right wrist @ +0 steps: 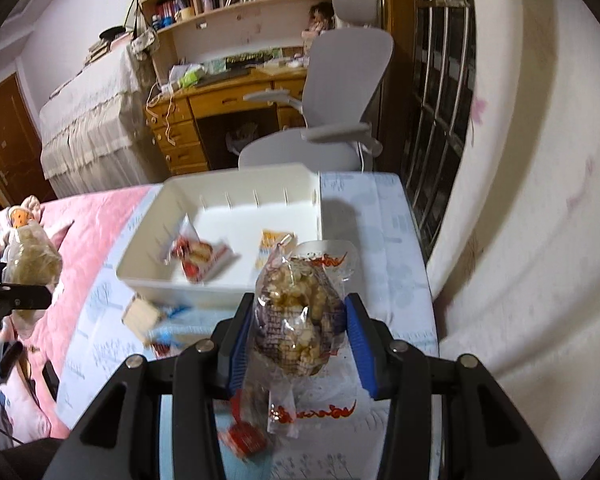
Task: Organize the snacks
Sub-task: 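Carry both bags over the white tray and release them inside, then move both tools back toward the remaining snack pile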
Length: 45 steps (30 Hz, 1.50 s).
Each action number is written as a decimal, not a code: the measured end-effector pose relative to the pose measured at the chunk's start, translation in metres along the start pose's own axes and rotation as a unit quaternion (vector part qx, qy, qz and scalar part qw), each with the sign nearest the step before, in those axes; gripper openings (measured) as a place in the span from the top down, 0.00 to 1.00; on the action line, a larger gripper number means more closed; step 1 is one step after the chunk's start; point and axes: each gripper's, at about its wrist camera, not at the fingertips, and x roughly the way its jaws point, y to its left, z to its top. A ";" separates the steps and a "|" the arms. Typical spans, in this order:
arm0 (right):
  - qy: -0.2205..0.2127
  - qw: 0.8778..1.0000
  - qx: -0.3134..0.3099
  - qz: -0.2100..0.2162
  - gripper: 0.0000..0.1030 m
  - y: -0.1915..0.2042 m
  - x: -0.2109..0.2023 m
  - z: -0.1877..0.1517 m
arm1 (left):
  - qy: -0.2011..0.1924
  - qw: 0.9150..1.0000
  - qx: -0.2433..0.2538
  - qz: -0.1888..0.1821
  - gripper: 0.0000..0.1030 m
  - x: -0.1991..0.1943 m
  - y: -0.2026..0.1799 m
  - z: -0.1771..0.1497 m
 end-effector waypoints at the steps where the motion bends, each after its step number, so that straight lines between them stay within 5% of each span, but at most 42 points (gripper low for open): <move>1: -0.005 1.000 0.002 0.000 0.57 0.003 0.001 0.005 | -0.004 1.000 0.002 -0.001 0.49 0.000 0.003 0.006; 20: -0.046 0.999 0.019 0.009 0.57 0.038 0.049 0.063 | -0.070 0.994 -0.009 -0.079 0.48 0.043 0.051 0.088; 23: -0.042 0.999 0.021 0.000 0.56 0.040 0.057 0.066 | -0.069 0.994 -0.016 -0.084 0.22 0.049 0.053 0.092; 27: -0.029 0.999 0.011 -0.008 0.47 0.045 0.064 0.068 | -0.067 0.994 -0.018 -0.085 0.21 0.052 0.053 0.093; 36: -0.020 1.000 0.023 0.002 0.46 0.039 0.054 0.060 | -0.058 0.994 -0.038 -0.078 0.21 0.047 0.051 0.079; 45: -0.011 0.999 0.037 0.019 0.46 0.022 0.027 0.032 | -0.047 0.994 -0.065 -0.071 0.21 0.036 0.035 0.032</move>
